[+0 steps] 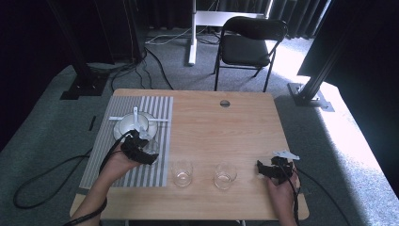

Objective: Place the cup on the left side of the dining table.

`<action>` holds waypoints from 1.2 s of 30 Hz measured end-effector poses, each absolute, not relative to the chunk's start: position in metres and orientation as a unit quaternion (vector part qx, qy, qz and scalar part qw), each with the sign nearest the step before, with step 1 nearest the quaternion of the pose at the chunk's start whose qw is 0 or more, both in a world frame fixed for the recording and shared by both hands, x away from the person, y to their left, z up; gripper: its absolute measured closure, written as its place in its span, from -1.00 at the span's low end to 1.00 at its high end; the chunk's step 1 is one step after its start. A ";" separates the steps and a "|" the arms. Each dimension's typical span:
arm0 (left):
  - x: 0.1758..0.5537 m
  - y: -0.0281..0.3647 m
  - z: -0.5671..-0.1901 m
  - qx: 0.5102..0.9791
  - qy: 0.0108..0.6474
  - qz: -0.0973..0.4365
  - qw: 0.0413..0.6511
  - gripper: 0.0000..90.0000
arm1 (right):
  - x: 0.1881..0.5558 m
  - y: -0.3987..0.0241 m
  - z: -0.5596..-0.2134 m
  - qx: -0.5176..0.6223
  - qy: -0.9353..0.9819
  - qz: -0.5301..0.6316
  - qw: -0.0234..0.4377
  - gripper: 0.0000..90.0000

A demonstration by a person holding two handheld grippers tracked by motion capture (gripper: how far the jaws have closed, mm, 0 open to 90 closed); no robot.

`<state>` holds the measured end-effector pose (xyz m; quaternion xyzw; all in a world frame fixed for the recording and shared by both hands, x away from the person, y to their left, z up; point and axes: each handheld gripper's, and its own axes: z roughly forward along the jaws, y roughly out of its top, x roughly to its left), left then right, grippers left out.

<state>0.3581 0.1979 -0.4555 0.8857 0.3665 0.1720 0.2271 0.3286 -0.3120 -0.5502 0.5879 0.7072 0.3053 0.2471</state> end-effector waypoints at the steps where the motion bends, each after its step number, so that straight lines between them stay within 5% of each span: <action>1: 0.358 0.199 -0.456 0.884 0.370 0.173 0.229 -0.59 | 0.329 -0.312 -0.550 0.588 0.707 0.305 0.247 -0.73; 36: 0.350 0.220 -0.473 0.873 0.380 0.161 0.260 -0.63 | 0.329 -0.312 -0.550 0.588 0.707 0.305 0.247 -0.73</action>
